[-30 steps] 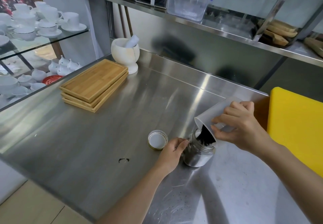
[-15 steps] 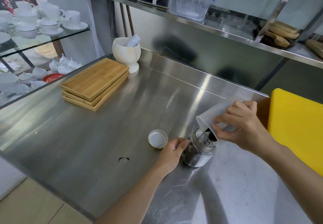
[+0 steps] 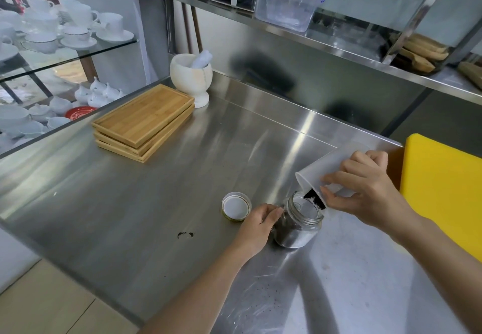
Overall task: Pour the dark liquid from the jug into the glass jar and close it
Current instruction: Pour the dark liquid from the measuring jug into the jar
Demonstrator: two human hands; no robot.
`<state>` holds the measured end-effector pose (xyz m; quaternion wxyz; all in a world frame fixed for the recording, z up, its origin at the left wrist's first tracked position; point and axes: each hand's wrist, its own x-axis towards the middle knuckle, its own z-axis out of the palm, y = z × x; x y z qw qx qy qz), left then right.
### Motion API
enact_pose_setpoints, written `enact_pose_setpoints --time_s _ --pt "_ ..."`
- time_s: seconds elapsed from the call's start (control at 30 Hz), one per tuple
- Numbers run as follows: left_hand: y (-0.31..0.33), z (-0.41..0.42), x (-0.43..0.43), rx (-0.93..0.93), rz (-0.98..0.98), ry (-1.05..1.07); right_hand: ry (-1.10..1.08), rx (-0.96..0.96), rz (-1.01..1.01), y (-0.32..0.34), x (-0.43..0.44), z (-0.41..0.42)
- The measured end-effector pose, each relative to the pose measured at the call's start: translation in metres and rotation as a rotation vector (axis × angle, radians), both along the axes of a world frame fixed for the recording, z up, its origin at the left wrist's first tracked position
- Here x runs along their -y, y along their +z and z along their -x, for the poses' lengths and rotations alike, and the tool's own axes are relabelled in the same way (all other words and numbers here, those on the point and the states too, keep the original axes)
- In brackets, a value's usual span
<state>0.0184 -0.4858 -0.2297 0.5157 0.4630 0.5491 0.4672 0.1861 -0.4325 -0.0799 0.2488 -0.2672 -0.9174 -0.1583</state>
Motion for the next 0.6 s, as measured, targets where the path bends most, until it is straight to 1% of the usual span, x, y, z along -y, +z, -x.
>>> enact_pose_setpoints --time_s 0.27,0.6 --pt "0.0025 -0.0002 0.0013 -0.002 -0.008 0.013 0.019 -0.025 0.02 0.0006 0.0004 0.0019" --pt "0.0011 -0.001 0.0015 -0.014 -0.026 0.017 0.024 -0.039 -0.004 0.0001 -0.0007 0.0013"
